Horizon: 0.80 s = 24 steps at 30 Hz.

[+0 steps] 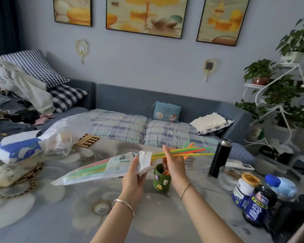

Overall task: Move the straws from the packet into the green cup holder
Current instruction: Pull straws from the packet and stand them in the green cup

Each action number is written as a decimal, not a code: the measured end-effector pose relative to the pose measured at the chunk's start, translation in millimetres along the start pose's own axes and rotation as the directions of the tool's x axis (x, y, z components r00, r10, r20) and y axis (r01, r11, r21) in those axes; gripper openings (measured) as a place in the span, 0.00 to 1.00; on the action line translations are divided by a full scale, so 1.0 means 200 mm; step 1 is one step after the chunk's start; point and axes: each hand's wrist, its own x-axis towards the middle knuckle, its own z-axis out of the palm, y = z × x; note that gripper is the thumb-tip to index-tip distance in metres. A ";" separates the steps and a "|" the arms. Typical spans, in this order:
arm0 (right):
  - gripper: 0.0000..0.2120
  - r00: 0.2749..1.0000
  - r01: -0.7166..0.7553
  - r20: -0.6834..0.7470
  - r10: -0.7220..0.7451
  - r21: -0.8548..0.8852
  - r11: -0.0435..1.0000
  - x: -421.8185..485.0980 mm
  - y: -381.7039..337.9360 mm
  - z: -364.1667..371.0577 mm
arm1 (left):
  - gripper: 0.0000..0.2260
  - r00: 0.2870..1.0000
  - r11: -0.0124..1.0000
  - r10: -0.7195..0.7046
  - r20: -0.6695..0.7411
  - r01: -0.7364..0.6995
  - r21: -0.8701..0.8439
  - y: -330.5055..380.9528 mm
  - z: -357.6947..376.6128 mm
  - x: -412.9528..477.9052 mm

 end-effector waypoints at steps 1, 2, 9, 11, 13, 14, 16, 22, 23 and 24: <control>0.16 1.000 -0.009 0.017 0.009 -0.002 1.000 0.02 0.01 0.00 | 0.20 1.000 1.000 -0.009 0.003 0.009 0.001 -0.02 0.01 0.01; 0.15 1.000 -0.008 0.018 0.008 0.006 1.000 0.04 0.01 -0.01 | 0.20 1.000 1.000 -0.014 0.000 0.014 0.003 -0.02 0.01 0.02; 0.15 0.984 0.104 -0.147 -0.101 0.010 0.995 0.26 -0.05 -0.23 | 0.21 0.994 1.000 0.019 -0.106 -0.018 0.010 0.02 -0.10 0.19; 0.15 0.976 0.120 -0.185 -0.116 0.009 0.993 0.32 -0.06 -0.29 | 0.22 0.991 1.000 0.019 -0.133 -0.019 0.003 0.03 -0.13 0.23; 0.16 0.962 0.159 -0.218 -0.164 -0.039 0.986 0.39 -0.05 -0.34 | 0.22 0.989 1.000 0.018 -0.149 -0.018 0.001 0.02 -0.15 0.27; 0.17 0.954 0.183 -0.225 -0.200 -0.097 0.978 0.42 -0.04 -0.36 | 0.22 0.989 1.000 0.016 -0.150 -0.016 0.000 0.02 -0.16 0.29; 0.17 0.938 0.233 -0.198 -0.285 -0.251 0.940 0.47 -0.01 -0.38 | 0.23 0.989 1.000 0.011 -0.148 -0.011 0.005 0.00 -0.17 0.31; 0.22 0.953 0.262 0.013 -0.304 -0.545 0.796 0.53 0.16 -0.34 | 0.20 0.991 0.999 0.000 -0.131 0.004 0.032 -0.04 -0.21 0.34; 0.21 0.964 0.235 0.035 -0.264 -0.576 0.783 0.54 0.20 -0.33 | 0.21 0.992 0.999 0.004 -0.123 0.000 0.034 -0.04 -0.21 0.35; 0.19 0.973 0.211 0.055 -0.223 -0.601 0.771 0.55 0.24 -0.32 | 0.21 0.993 0.999 0.009 -0.115 -0.005 0.038 -0.05 -0.22 0.36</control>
